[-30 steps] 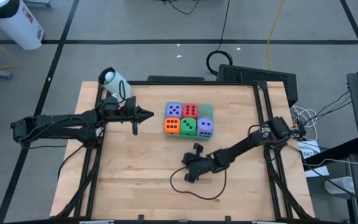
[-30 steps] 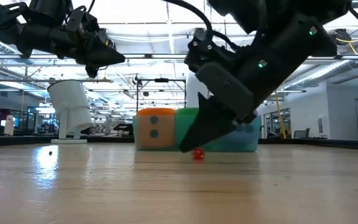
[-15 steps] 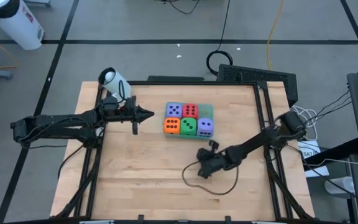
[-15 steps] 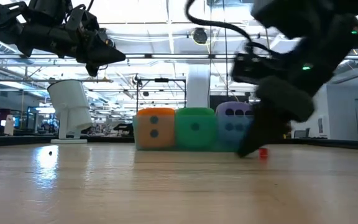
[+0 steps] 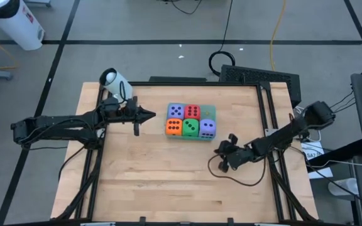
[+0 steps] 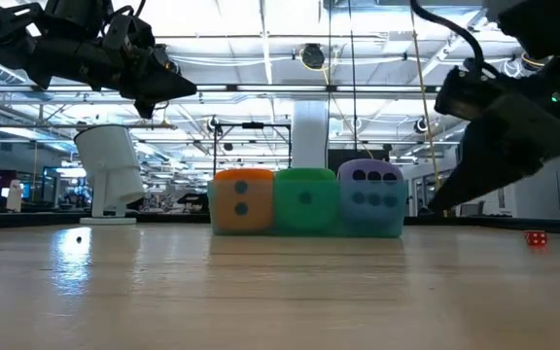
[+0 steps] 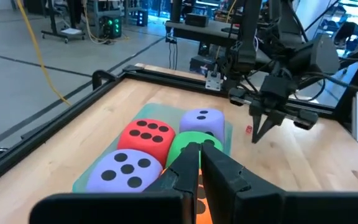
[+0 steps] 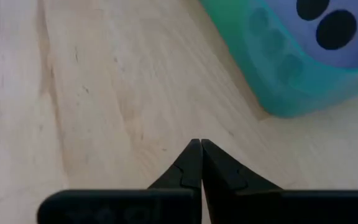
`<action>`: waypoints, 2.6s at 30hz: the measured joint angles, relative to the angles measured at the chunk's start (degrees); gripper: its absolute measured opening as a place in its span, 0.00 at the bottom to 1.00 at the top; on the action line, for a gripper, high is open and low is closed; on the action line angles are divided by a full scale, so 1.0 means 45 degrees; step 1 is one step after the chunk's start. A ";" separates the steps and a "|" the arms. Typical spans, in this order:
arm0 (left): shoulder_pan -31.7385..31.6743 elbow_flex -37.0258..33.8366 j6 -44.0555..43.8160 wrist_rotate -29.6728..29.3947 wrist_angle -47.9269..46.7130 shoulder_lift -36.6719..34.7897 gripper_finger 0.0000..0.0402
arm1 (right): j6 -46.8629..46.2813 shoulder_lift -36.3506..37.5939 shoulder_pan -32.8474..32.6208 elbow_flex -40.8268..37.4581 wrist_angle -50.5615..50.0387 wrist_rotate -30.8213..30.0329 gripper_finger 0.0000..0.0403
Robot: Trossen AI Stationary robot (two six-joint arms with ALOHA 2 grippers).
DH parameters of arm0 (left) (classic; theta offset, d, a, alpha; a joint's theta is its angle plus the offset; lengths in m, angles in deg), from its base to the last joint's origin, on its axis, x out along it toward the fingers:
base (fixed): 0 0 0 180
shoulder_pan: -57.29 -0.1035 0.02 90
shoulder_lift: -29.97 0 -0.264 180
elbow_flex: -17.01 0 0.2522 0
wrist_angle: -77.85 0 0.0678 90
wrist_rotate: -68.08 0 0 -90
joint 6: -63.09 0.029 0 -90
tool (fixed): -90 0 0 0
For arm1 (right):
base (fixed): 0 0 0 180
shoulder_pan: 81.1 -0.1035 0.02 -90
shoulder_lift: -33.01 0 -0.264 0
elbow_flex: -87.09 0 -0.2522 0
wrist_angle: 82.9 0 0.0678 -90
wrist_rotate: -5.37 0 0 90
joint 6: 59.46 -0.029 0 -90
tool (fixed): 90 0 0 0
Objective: Pick & Place Dice
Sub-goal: Put the small red die into the green bin
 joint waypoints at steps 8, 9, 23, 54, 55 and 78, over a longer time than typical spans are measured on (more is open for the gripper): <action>-0.0005 0.0000 0.1007 -0.0539 -0.0061 -0.0003 0.06 | 0.3365 0.2233 -0.0040 0.0192 -0.0750 -0.0017 0.04; -0.0005 0.0000 0.1025 -0.0554 -0.0170 0.0000 0.06 | 0.3384 0.2569 -0.0075 0.0192 -0.1182 -0.0034 0.06; -0.0716 0.0314 0.1864 0.0289 -0.1058 0.0000 0.06 | 0.0293 0.6663 -0.1004 -0.0141 -0.5957 -0.0467 0.62; -0.2390 0.0709 0.2074 0.0799 -0.2419 0.0000 0.06 | -0.4154 0.3106 -0.5955 -0.4272 -0.0443 -0.4929 0.62; -0.2390 0.0709 0.2074 0.0801 -0.2419 0.0000 0.06 | -0.4416 0.2872 -0.5955 -0.4272 -0.0456 -0.4705 0.62; -0.2390 0.0709 0.1938 0.0795 -0.2424 -0.0001 0.06 | -0.6030 0.0056 -0.5940 -0.4238 0.0324 -0.4436 0.29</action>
